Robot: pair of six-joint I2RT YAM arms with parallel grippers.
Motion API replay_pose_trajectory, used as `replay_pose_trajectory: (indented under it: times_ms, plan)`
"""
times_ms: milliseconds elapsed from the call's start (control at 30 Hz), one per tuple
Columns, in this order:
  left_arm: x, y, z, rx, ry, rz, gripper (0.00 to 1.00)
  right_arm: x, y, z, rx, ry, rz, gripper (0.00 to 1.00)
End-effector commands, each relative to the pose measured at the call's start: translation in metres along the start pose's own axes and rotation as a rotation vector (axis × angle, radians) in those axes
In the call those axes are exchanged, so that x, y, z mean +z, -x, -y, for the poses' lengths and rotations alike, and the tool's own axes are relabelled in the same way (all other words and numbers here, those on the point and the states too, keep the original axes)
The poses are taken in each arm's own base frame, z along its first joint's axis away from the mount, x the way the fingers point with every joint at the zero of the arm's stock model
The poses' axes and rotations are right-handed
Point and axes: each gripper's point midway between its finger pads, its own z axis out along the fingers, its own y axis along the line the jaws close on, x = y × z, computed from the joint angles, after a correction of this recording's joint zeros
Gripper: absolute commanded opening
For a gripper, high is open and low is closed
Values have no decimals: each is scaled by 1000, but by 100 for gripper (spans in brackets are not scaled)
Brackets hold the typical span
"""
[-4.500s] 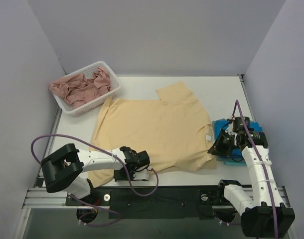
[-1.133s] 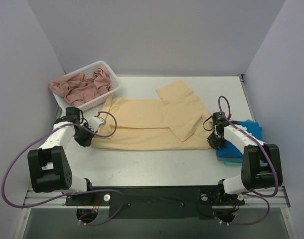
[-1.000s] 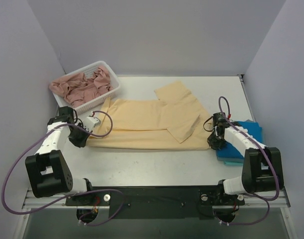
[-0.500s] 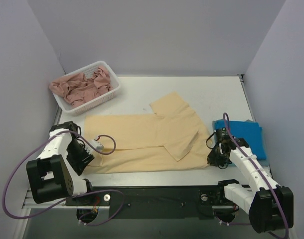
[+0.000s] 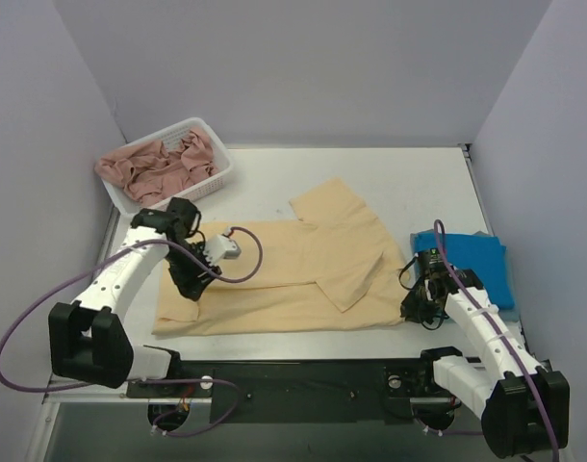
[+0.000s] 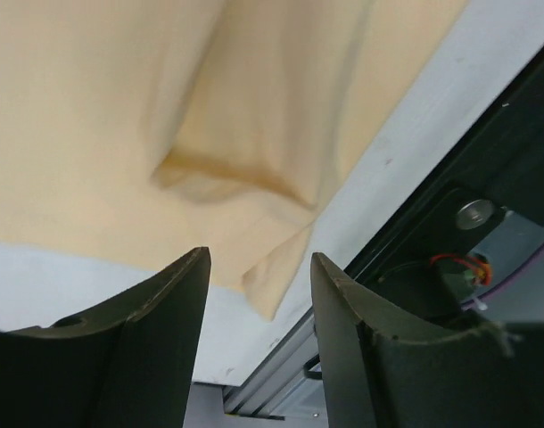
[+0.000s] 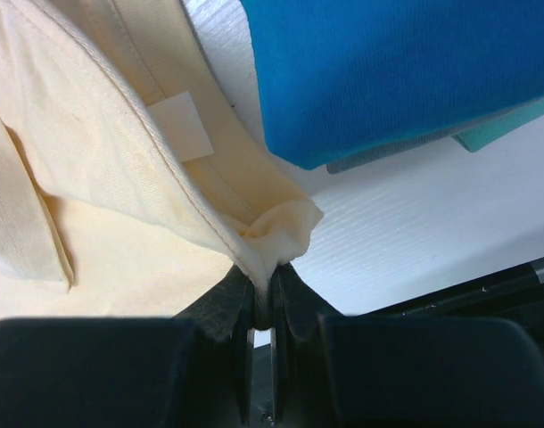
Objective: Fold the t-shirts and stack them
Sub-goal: Fold the flattened tshirt in 1/3 of the way
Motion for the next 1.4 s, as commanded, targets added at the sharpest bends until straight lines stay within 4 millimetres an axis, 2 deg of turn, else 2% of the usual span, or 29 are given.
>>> replay_pose_trajectory:
  times_ms: [0, 100, 233, 333, 400, 433, 467, 500, 533, 767, 867, 933, 1000, 1167, 1367]
  plan:
    - [39, 13, 44, -75, -97, -59, 59, -5, -6, 9, 5, -40, -15, 0]
    - [59, 1, 26, -103, 13, -173, 59, -5, -4, 9, 4, -38, -6, 0]
    - [69, -5, 5, -137, 112, -238, 54, -4, -5, 10, 4, -43, -8, 0]
    - [79, -9, 13, -154, 65, -264, 47, -4, -4, 10, 3, -43, -3, 0]
    - [84, -13, 16, -155, 47, -280, 35, -4, -3, 11, 4, -47, 1, 0]
    - [84, -16, 17, -150, 40, -289, 25, -4, -3, 11, 6, -46, 2, 0]
    - [85, -18, 13, -140, 57, -301, 17, -4, -3, 11, 6, -47, 3, 0]
    - [84, -21, 10, -131, 71, -312, 3, -3, -3, 11, 7, -50, 2, 0]
    - [80, -24, 2, -110, 104, -326, 0, -3, -2, 11, 7, -51, 3, 0]
    - [46, -20, -73, -25, 383, -334, 0, 1, -5, 14, -1, -71, -14, 0]
    - [41, -10, -104, 2, 490, -292, 0, 5, -7, 15, -6, -84, -27, 0]
    - [43, -5, -117, 31, 529, -272, 0, 8, -7, 17, -10, -93, -33, 0]
    - [47, -3, -126, 51, 561, -268, 0, 10, -9, 18, -11, -100, -39, 0]
    - [58, -9, -135, 57, 565, -312, 0, 10, -10, 17, -8, -91, -35, 0]
    - [60, -20, -151, 32, 630, -341, 0, 10, -10, 17, -7, -92, -37, 0]
